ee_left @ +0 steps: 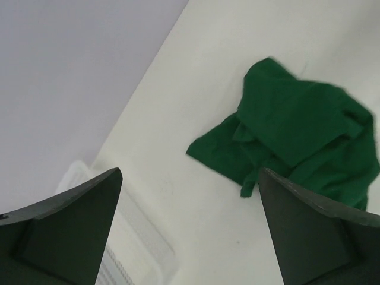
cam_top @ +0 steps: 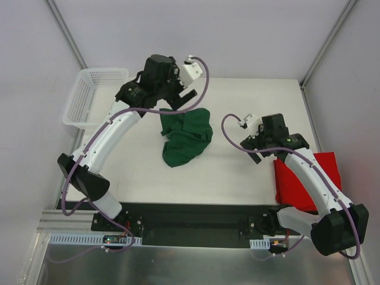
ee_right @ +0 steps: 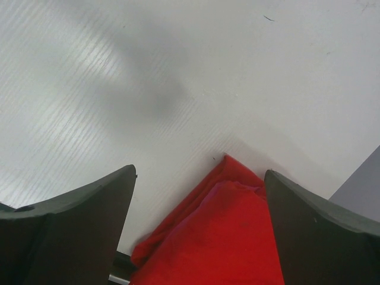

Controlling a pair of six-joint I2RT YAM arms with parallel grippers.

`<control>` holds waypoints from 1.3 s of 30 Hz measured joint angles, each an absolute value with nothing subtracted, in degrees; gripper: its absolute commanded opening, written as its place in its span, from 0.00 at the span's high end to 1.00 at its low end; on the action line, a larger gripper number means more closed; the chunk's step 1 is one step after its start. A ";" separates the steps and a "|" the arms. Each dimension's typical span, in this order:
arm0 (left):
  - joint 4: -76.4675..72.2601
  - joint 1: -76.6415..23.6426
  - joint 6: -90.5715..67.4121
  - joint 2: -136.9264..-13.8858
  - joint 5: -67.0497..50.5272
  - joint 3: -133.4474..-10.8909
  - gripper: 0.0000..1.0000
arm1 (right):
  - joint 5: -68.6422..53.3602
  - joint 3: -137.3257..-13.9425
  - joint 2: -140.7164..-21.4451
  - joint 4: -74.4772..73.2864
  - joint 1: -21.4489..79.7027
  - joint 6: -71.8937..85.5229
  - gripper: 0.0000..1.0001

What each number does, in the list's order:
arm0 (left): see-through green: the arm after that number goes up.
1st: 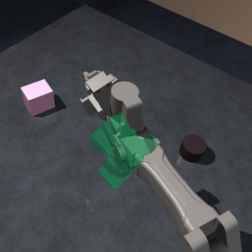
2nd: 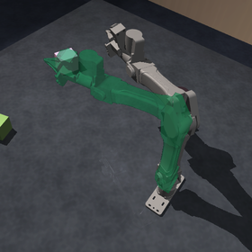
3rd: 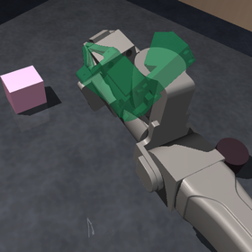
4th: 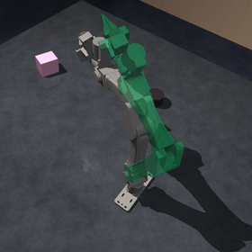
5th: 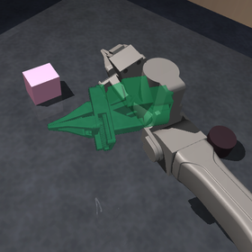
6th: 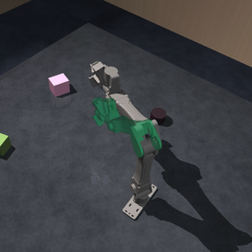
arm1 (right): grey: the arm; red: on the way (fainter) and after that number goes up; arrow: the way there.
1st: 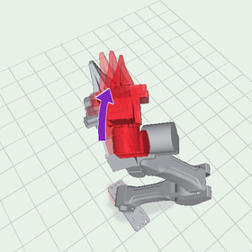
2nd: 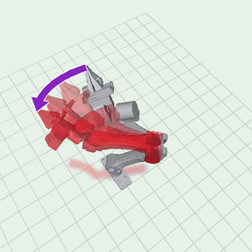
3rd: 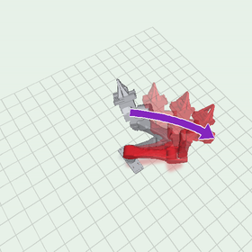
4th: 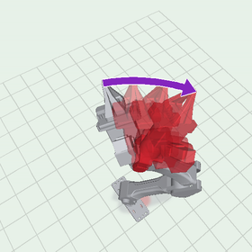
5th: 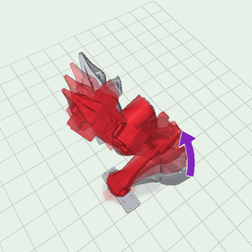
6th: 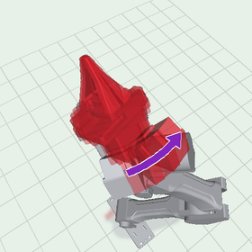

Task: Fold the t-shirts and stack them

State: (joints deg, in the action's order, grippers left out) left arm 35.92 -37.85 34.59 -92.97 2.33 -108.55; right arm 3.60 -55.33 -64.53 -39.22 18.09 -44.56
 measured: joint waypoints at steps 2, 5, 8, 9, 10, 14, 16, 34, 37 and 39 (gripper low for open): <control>35.46 -33.30 33.78 -93.03 2.04 -106.45 0.01 | 3.40 -55.33 -64.53 -39.22 18.06 -44.36 0.07; 34.81 -25.56 32.03 -93.67 0.75 -101.21 0.01 | 2.68 -55.33 -64.47 -39.22 18.00 -44.14 0.07; 34.28 -20.67 30.11 -95.39 -1.63 -95.39 0.01 | 1.83 -55.61 -64.49 -39.29 17.96 -44.05 0.07; 34.04 -19.66 29.36 -96.27 -2.83 -93.38 0.01 | 1.21 -55.96 -64.58 -39.31 17.96 -44.03 0.07; 33.69 -19.20 28.75 -96.88 -3.81 -91.57 0.01 | 0.75 -56.42 -64.75 -39.29 17.93 -44.01 0.07; 33.85 -18.68 24.58 -100.40 -9.80 -85.12 0.01 | -1.98 -60.71 -67.94 -38.98 17.91 -43.94 0.10; 33.82 -18.63 21.93 -102.04 -12.36 -83.92 0.01 | -3.84 -64.99 -71.94 -39.07 18.00 -43.70 0.11; 33.47 -1.87 13.15 -97.56 -21.17 -77.82 0.01 | 0.03 -91.35 -109.38 -36.80 36.29 -42.26 0.12; 33.80 -1.87 13.58 -92.33 -21.80 -76.71 0.01 | 0.40 -91.33 -110.50 -35.73 36.53 -42.17 0.12; 33.76 -1.87 14.15 -88.09 -22.28 -76.05 0.01 | 0.51 -91.33 -110.59 -34.74 36.75 -42.09 0.12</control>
State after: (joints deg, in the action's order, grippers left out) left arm 33.76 -1.87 14.15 -88.09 -22.28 -76.05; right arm 0.51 -91.33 -110.59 -34.74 36.75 -42.09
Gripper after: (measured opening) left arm 0.993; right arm 0.880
